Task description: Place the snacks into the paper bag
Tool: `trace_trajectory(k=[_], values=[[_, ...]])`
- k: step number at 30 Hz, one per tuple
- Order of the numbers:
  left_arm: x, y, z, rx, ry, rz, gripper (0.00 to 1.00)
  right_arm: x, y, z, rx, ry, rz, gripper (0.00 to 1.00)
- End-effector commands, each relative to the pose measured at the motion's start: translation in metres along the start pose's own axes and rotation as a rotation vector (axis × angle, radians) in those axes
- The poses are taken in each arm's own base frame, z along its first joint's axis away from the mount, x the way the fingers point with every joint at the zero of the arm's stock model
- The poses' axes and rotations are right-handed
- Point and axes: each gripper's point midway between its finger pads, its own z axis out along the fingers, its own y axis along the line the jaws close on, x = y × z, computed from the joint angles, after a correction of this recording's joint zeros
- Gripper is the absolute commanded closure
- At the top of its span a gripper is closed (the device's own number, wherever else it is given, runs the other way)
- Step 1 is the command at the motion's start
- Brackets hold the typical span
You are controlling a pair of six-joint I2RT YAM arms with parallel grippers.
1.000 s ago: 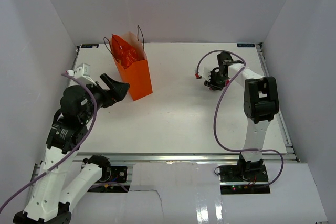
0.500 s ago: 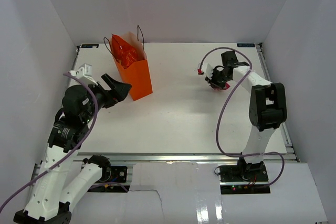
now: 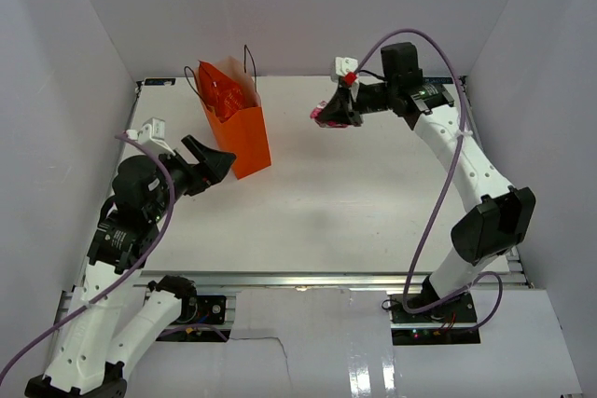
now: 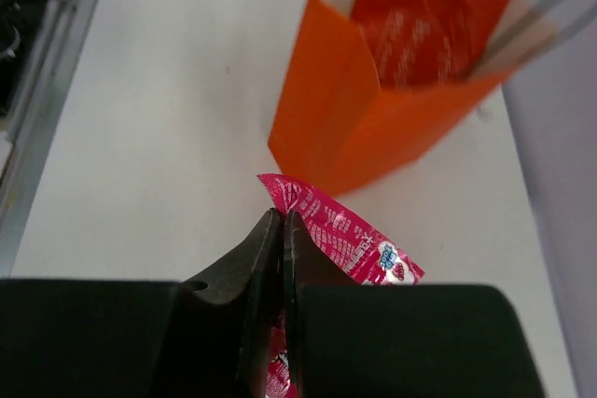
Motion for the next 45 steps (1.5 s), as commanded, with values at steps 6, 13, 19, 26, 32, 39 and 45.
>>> trace_trajectory(k=[6, 13, 19, 26, 32, 39, 45], values=[[-0.001, -0.002, -0.014, 0.029, -0.042, -0.033, 0.02, -0.176, -0.007, 0.089, 0.034, -0.385, -0.05, 0.92], [0.004, 0.001, -0.027, 0.029, -0.055, -0.068, 0.02, -0.236, -0.052, 0.139, 0.227, -0.58, -0.047, 0.92], [0.006, 0.007, -0.038, -0.001, -0.056, -0.081, 0.02, -0.209, -0.094, 0.17, 0.44, -0.603, -0.006, 0.92], [0.008, 0.009, -0.039, -0.009, -0.056, -0.089, 0.02, -0.159, -0.109, 0.185, 0.536, -0.48, -0.041, 0.66], [0.006, 0.008, -0.032, -0.015, -0.042, -0.075, 0.02, -0.171, -0.099, 0.171, 0.521, -0.471, -0.067, 0.36], [0.003, 0.005, -0.031, -0.007, -0.04, -0.035, 0.02, -0.215, -0.06, 0.119, 0.366, -0.414, -0.061, 0.12], [0.021, 0.019, -0.03, -0.022, -0.004, -0.002, 0.02, -0.073, -0.043, 0.03, 0.356, -0.089, 0.193, 0.1]])
